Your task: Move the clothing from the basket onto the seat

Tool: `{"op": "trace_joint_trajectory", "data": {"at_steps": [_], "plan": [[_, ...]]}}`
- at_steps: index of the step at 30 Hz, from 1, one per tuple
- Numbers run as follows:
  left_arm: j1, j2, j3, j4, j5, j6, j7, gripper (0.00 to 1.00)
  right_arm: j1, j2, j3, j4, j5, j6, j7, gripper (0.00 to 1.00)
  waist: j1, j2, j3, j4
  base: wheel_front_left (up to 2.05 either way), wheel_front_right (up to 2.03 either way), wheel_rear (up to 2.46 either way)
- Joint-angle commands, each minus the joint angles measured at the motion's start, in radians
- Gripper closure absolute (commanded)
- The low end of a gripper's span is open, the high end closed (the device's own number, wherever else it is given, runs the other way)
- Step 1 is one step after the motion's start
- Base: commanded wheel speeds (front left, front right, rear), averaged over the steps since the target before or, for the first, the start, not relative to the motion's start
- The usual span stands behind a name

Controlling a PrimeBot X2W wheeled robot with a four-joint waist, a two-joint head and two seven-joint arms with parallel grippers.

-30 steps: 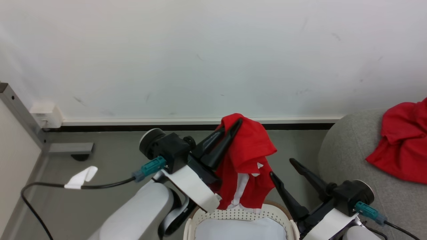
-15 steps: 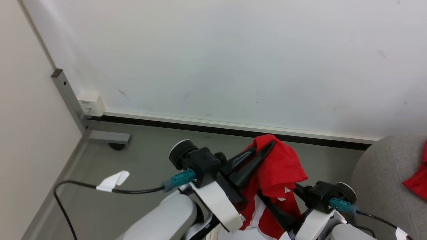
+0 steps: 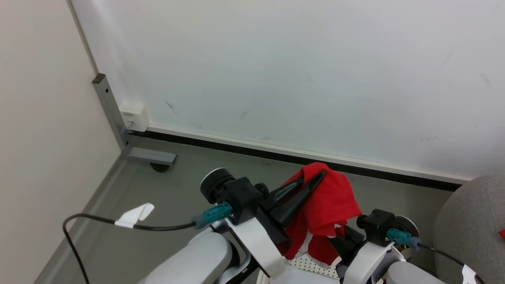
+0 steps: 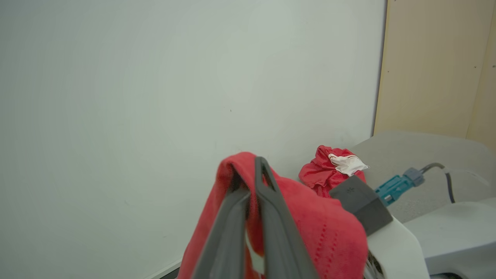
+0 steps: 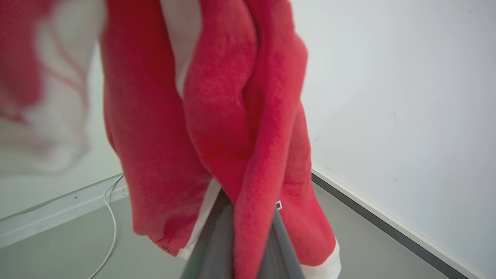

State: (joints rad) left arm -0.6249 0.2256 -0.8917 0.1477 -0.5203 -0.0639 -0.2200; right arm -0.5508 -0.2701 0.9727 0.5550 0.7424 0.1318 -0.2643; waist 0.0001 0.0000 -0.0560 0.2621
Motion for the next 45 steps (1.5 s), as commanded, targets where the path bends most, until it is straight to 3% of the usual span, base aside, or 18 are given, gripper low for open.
{"op": "trace_joint_trajectory", "data": {"at_steps": [1,10,20,22,23,36,45], "plan": [[0.01,0.005,0.003,-0.001,-0.006,0.003,0.0,1.0,-0.007,0.001,-0.005,-0.002,-0.005,-0.002,0.0,1.0,-0.0001,0.0,0.002,-0.004,0.0,0.0,0.0],[0.016,0.011,0.01,0.013,-0.014,0.011,-0.013,1.0,-0.001,-0.019,-0.044,-0.025,-0.009,-0.002,0.0,1.0,-0.0001,0.0,0.002,-0.027,0.0,0.0,0.0],[0.04,0.015,0.004,0.019,-0.005,0.015,-0.028,0.98,0.023,-0.036,-0.197,-0.072,-0.021,-0.002,0.0,1.0,-0.0001,0.0,0.015,-0.073,0.0,0.0,0.0],[0.05,0.013,0.0,0.021,-0.004,0.014,-0.029,0.39,0.029,-0.037,-0.234,-0.084,-0.026,-0.002,0.0,1.0,-0.0001,0.0,0.017,-0.087,0.0,0.0,0.0],[0.054,0.013,-0.003,0.022,-0.004,0.012,-0.03,0.0,0.032,-0.037,-0.25,-0.09,-0.03,-0.002,0.0,1.0,-0.0001,0.0,0.019,-0.096,0.0,0.0,0.0],[0.11,0.013,-0.004,0.065,-0.016,0.008,-0.042,0.0,0.104,-0.032,-0.499,-0.185,-0.11,-0.002,0.0,1.0,-0.0001,0.0,0.048,-0.253,0.0,0.0,0.0],[0.113,0.003,0.011,0.092,0.005,0.004,-0.045,0.0,0.152,-0.052,-0.585,-0.247,-0.156,-0.002,0.0,1.0,-0.0001,0.0,0.08,-0.41,0.0,0.0,0.0]]}}
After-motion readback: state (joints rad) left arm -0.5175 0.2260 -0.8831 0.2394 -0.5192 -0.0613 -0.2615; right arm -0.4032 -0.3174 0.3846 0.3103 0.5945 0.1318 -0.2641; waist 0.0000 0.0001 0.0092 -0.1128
